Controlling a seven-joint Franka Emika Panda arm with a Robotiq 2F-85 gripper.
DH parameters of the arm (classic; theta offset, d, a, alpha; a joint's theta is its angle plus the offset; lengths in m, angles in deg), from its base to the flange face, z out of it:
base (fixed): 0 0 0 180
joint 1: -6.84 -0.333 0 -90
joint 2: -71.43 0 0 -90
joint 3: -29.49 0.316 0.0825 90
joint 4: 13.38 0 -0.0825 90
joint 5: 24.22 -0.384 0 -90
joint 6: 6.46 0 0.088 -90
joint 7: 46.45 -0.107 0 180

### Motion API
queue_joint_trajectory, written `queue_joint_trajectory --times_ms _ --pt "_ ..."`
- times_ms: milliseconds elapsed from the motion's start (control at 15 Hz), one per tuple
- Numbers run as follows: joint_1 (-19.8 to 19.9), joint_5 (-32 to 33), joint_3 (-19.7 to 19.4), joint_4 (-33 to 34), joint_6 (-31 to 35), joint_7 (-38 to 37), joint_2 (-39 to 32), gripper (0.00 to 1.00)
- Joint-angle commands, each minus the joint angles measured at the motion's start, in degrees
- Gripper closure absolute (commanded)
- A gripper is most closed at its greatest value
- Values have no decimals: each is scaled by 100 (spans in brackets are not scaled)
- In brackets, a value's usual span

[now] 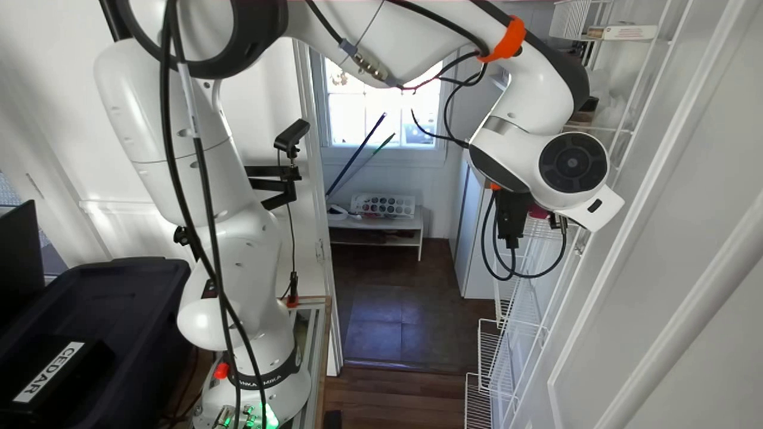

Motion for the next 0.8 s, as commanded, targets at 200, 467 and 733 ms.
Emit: queue_joint_trajectory --times_ms 200,467,733 --pt "-56 -534 111 -45 247 1298 106 70" --pt "-29 -1051 123 -91 121 2128 192 56" --pt "-8 -1354 132 -120 20 2621 247 36"
